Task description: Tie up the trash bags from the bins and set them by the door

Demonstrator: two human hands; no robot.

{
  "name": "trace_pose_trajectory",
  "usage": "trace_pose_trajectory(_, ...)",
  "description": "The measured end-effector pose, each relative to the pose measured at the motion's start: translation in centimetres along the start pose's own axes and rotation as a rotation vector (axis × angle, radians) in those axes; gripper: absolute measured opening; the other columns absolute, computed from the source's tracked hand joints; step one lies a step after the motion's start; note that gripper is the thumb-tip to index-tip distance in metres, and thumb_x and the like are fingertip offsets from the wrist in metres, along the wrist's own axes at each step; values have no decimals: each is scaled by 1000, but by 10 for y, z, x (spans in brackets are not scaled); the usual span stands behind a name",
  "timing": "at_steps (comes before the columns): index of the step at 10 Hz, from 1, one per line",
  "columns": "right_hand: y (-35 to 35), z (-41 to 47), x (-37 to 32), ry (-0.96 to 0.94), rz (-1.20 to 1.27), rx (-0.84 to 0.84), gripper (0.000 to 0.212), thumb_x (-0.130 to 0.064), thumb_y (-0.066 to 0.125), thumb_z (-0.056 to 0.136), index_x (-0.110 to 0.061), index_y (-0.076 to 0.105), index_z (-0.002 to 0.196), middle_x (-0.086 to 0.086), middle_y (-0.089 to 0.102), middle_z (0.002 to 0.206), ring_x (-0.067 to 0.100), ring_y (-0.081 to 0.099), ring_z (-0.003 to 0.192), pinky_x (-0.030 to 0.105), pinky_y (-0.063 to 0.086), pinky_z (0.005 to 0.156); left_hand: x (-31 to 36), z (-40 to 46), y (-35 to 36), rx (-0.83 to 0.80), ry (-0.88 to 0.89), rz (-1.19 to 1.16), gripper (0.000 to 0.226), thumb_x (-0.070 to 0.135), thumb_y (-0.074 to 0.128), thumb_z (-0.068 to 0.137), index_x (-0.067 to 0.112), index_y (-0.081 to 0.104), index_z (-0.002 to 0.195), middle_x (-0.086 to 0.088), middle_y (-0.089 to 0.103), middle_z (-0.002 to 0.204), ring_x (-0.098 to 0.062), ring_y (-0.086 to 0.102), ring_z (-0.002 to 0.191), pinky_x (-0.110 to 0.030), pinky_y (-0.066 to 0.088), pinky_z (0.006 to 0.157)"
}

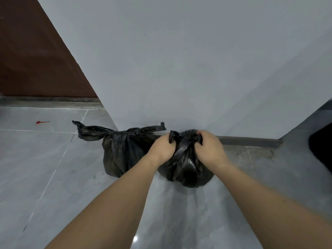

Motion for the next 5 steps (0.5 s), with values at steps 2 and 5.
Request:
trace_pose_trajectory(2,-23,-26,-12,-33,27,-39,49,-14,49,81,-12,51,130,8,56,131,25,48,124,39,39,106,16,-26,-22,22,10,-32,3,22,58,85,21,61,86,2,67,82,-18,63,82,-28,48,69)
trace_pose_trajectory(5,-52,-96,-40,-150,-46,43,41,-22,51,85,-12,52,125,8,59,123,26,51,118,38,41,102,33,-109,-78,250,214,229,45,32,58,91,21,51,133,2,57,134,-19,54,120,-31,43,97)
Point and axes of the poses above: each hand's wrist, its own z-axis towards the middle knuckle, its own y-axis out of the palm, x = y × z, the point moved 4 cm from there along z, towards the middle knuckle
